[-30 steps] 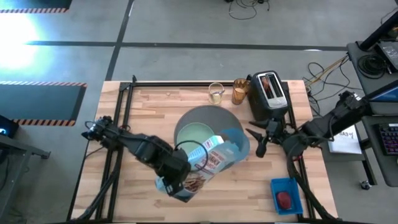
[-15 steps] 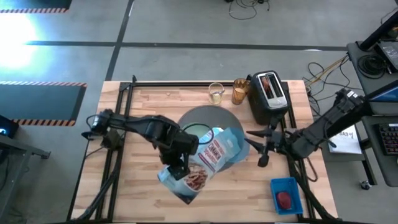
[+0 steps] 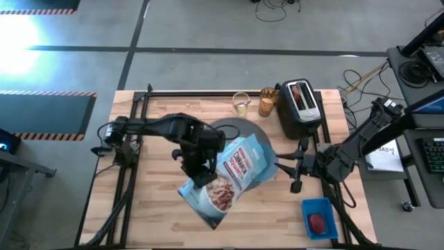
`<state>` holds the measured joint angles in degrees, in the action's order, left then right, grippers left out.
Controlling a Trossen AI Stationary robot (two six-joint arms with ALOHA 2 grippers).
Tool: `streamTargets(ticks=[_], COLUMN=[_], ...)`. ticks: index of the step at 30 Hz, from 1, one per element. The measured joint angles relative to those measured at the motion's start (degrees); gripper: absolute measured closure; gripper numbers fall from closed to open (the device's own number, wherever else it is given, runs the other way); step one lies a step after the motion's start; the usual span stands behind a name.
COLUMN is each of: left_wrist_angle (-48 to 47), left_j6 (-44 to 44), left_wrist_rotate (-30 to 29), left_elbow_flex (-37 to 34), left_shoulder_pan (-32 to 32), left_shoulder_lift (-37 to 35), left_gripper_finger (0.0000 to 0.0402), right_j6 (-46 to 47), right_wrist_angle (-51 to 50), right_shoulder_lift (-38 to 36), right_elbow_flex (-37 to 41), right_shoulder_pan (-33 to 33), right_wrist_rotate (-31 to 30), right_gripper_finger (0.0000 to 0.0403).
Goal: Arrange a breakfast setting
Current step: Pour the cereal from the cereal box into the blue bowl
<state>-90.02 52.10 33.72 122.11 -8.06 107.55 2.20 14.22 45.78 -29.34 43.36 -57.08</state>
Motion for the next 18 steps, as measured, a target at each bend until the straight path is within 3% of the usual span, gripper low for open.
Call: streamTargets(ticks=[4,18], left_wrist_angle=[0.0,1.9], left_j6=[-0.3,1.3], left_wrist_rotate=[1.1,10.0], left_elbow_flex=[0.0,0.0], left_shoulder_pan=[1.8,7.2], left_shoulder_lift=[0.0,0.1], left_gripper_finger=[0.0308,0.0308], right_j6=[-0.7,-2.3], right_wrist_angle=[2.0,-0.4], right_shoulder_lift=[0.1,0.1], right_elbow_flex=[1.5,2.8], right_shoulder_pan=[1.0,7.6], right_wrist_rotate=[-1.6,-17.2], right_gripper_finger=[0.0287,0.0312])
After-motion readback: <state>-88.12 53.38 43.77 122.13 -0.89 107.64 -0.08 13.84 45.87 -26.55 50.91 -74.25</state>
